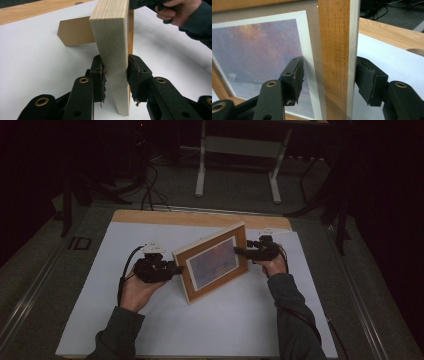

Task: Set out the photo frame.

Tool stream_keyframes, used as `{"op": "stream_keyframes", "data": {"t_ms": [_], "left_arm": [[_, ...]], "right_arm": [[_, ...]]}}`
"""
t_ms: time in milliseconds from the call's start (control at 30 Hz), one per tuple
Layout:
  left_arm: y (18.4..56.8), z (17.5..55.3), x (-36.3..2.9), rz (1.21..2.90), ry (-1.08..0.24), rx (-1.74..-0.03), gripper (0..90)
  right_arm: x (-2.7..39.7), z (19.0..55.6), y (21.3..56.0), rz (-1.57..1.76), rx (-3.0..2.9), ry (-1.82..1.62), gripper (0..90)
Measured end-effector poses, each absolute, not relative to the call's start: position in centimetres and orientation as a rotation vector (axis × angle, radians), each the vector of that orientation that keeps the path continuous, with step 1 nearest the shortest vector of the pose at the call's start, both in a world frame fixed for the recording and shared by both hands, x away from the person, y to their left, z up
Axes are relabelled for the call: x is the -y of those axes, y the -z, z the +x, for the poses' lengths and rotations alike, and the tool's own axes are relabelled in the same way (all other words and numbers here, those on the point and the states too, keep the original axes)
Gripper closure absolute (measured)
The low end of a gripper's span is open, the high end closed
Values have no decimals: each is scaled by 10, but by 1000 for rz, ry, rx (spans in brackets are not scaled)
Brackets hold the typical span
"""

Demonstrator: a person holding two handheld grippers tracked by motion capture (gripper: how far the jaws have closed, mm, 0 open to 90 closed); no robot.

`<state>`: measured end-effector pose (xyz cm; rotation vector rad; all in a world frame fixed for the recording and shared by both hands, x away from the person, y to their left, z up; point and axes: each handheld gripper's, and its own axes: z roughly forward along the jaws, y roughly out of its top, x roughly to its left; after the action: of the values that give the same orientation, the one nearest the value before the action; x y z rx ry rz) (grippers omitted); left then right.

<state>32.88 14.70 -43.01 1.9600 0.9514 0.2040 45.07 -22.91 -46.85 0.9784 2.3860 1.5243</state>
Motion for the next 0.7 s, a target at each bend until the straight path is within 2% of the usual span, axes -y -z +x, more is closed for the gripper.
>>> {"op": "stream_keyframes", "data": {"t_ms": [467, 700], "left_arm": [[432, 349, -154, 1920, -261, -1018, 682], [434, 361, -157, 1904, -264, -1006, 664]], "right_arm": [[234, 425, 469, 1013, -2315, -1451, 552], [235, 414, 469, 1040, -2282, -1431, 587]]}}
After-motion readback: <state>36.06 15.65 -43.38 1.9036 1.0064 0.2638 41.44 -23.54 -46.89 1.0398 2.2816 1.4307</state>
